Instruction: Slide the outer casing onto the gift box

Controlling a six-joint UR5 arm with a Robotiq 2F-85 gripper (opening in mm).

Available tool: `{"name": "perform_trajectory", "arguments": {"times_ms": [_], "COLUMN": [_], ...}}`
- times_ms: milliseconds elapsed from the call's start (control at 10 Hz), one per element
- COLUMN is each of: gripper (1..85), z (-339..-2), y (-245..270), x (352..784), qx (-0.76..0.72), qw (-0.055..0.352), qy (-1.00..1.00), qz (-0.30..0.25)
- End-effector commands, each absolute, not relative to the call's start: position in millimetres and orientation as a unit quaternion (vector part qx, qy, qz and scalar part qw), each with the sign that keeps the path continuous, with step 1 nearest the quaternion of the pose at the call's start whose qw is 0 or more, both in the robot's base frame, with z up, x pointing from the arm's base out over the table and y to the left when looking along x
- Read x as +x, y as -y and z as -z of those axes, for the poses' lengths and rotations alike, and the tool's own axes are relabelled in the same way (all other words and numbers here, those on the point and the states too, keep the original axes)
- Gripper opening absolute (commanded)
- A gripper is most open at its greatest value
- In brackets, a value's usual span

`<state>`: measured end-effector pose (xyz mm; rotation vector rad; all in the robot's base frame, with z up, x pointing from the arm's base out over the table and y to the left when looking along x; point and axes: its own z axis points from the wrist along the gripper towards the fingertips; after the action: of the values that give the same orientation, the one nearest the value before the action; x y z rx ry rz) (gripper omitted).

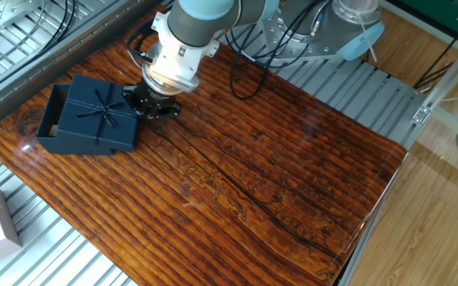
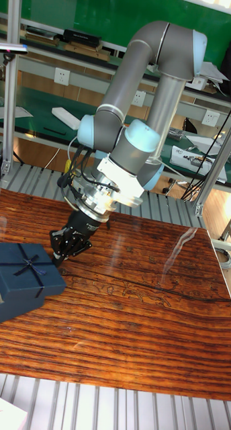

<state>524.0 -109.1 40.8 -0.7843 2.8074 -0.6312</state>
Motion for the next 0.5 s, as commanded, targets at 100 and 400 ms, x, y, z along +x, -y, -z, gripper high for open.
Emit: {"name": "perform_trajectory", "arguments": {"times_ms": [100, 400], "gripper": [1.3, 1.3], "z": [-42.3, -50.2], "y": [116.3, 124.0], "x": [531.3, 535.0], "qx": [-0.273, -0.284], "qw": [0.091, 0.091], "qy": [-0.932, -0.922], "qz": [0.221, 0.245]}}
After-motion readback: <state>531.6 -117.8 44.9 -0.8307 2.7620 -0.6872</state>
